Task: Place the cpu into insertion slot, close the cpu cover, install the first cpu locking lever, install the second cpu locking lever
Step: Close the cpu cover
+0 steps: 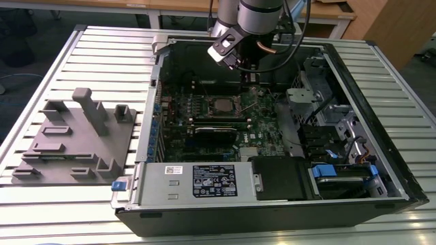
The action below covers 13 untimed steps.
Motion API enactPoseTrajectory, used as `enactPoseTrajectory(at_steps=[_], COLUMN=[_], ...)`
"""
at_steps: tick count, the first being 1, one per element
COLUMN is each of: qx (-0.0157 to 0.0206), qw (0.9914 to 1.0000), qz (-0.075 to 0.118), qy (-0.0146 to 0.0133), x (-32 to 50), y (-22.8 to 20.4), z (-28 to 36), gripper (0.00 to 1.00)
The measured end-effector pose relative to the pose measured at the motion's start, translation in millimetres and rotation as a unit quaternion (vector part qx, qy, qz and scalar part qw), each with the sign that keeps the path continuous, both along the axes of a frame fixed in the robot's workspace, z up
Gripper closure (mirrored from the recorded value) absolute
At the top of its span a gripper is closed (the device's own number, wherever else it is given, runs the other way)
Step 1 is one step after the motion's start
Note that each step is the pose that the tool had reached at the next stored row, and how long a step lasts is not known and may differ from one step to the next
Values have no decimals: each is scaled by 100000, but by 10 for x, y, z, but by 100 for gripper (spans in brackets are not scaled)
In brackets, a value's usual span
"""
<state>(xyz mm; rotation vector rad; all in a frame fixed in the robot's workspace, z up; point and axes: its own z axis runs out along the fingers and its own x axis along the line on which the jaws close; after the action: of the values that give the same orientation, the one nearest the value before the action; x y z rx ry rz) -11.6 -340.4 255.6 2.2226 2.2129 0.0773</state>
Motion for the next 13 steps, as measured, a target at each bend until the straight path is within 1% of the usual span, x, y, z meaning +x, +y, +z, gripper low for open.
enactPoseTrajectory(at_steps=[13], qx=[18], qw=[100000], qz=[4], qy=[-8], x=[10], y=[0], z=[13], gripper=[89])
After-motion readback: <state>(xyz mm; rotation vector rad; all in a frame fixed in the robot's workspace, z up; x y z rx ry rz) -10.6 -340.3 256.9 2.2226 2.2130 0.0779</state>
